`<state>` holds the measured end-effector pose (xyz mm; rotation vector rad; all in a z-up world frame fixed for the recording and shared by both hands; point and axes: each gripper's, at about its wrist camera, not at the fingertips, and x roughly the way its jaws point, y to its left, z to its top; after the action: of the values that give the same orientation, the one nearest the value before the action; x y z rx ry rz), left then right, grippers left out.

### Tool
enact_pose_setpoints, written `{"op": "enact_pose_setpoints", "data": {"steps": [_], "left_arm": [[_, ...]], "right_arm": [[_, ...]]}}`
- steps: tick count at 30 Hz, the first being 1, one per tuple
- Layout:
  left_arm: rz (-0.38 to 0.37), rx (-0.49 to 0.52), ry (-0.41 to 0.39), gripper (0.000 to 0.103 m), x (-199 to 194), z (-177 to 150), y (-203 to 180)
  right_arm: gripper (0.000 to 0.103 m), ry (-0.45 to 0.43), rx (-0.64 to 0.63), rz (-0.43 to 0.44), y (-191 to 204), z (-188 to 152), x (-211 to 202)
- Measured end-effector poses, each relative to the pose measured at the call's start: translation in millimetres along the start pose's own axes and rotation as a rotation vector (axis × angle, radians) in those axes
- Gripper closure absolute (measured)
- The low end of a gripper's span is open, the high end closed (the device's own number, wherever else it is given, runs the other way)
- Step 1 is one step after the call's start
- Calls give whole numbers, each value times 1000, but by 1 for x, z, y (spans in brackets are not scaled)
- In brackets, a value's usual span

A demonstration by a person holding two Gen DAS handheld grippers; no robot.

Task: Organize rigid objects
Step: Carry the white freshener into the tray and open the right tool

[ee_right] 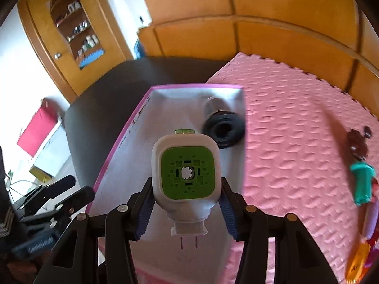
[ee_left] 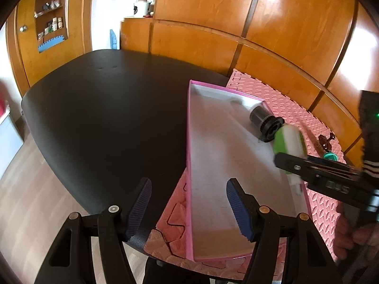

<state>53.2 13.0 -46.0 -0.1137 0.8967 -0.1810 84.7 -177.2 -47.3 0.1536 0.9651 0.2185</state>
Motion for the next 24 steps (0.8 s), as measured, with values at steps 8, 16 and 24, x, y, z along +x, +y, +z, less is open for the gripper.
{"op": "enact_pose_setpoints", "data": {"steps": [8,16,24], "left_arm": [[-2,-12,22,37,5,0,3],[15,-17,3,37,1,4,3],[29,-13,-5,36,-2,3,1]], "right_arm": [[51,78,17,-134,-7,3,44],[51,12,-56,-204,11,-6,31],[48,-87,-101,-240,29,-16,-2]]}}
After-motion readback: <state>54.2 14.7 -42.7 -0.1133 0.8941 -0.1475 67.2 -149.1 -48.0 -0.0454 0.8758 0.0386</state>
